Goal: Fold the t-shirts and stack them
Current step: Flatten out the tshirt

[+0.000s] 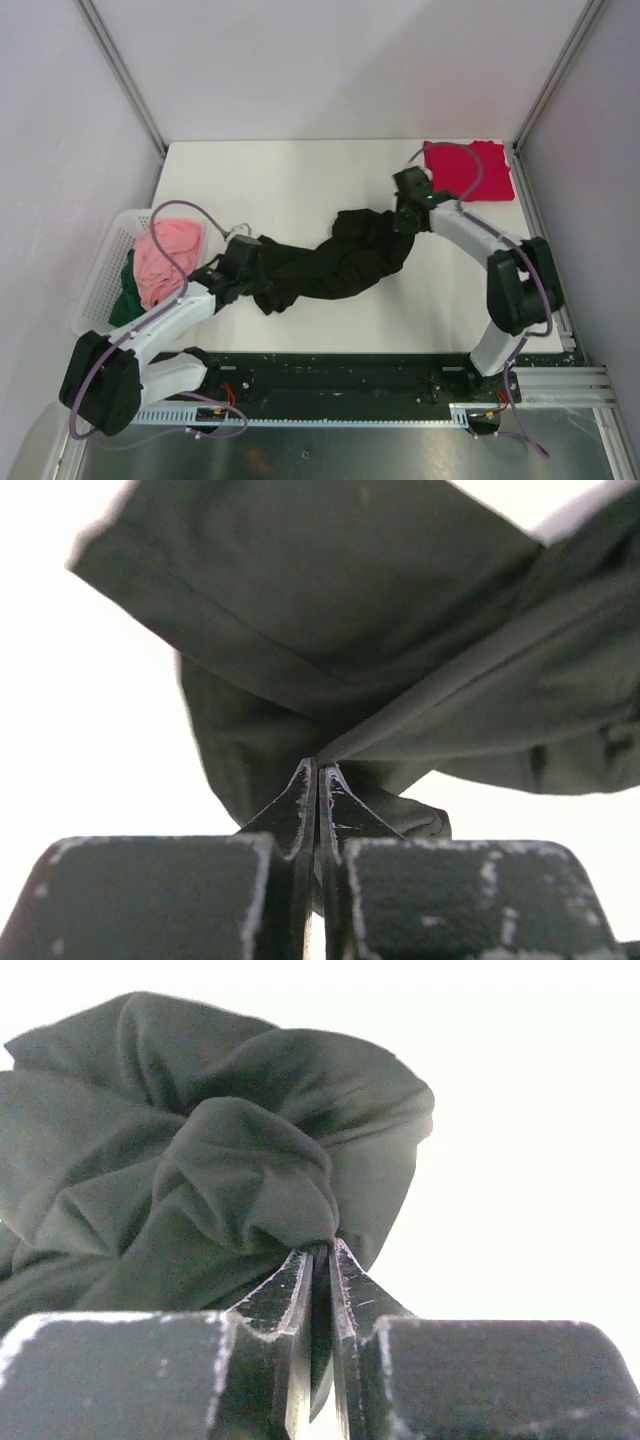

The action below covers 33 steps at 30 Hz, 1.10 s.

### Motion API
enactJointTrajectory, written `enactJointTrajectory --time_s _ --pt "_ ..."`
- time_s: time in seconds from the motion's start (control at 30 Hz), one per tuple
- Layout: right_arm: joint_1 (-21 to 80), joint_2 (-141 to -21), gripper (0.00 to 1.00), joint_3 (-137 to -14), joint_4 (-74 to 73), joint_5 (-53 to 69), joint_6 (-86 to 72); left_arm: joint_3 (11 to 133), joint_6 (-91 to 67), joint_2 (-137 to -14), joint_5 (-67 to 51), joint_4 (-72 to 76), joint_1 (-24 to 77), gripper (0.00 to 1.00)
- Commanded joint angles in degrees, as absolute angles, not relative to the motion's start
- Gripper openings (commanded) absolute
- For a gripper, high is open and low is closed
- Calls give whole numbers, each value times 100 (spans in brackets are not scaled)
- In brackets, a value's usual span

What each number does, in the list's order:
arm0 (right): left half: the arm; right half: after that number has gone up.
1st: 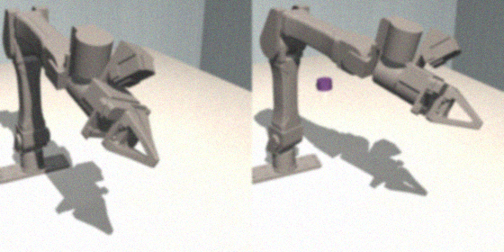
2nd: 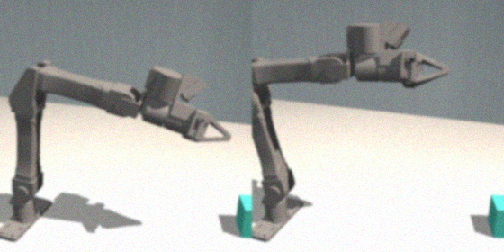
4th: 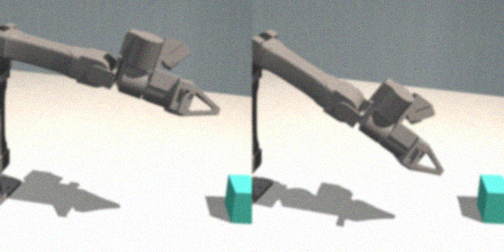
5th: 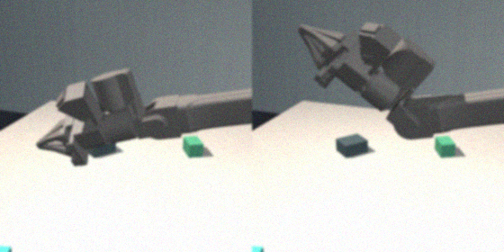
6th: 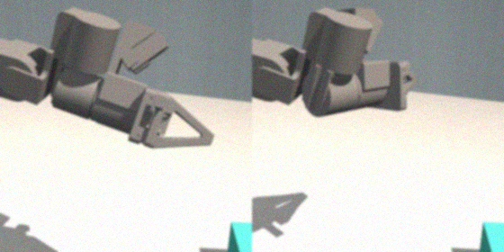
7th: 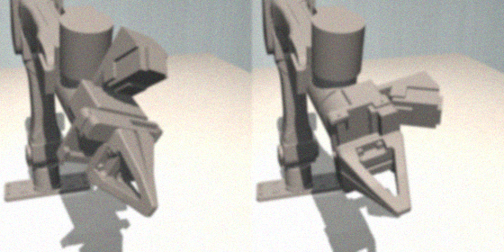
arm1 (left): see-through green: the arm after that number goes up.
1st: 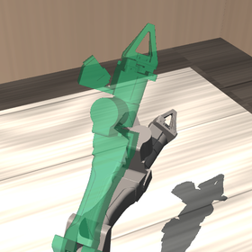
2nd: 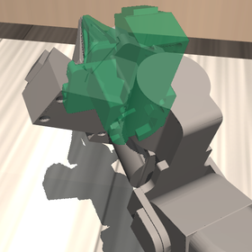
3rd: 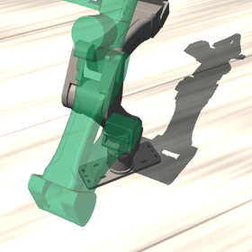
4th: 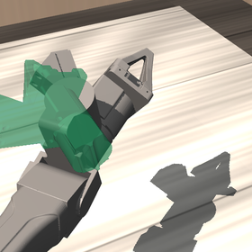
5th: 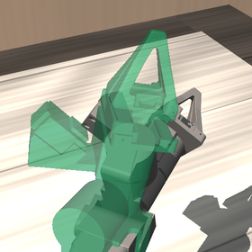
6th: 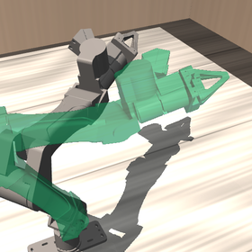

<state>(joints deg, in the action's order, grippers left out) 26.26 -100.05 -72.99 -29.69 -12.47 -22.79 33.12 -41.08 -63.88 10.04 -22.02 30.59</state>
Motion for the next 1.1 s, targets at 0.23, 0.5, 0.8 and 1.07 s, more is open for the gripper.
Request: enactJointTrajectory --time_s 0.23,0.5,0.8,1.07 --pt "1237 -8142 11 -6350 -2974 -599 -2908 4584 -3264 -5915 835 -2754 1513 0" --pt "718 -6871 11 -6345 -2355 186 -3202 6042 -2879 -5889 471 -2767 1193 0" --pt "659 -6036 9 -6732 -1717 195 -3425 7741 -2696 -5941 353 -2768 1196 0" --pt "652 -5563 8 -7377 -1836 34 -3368 8238 -2700 -5495 87 -2782 1197 0"
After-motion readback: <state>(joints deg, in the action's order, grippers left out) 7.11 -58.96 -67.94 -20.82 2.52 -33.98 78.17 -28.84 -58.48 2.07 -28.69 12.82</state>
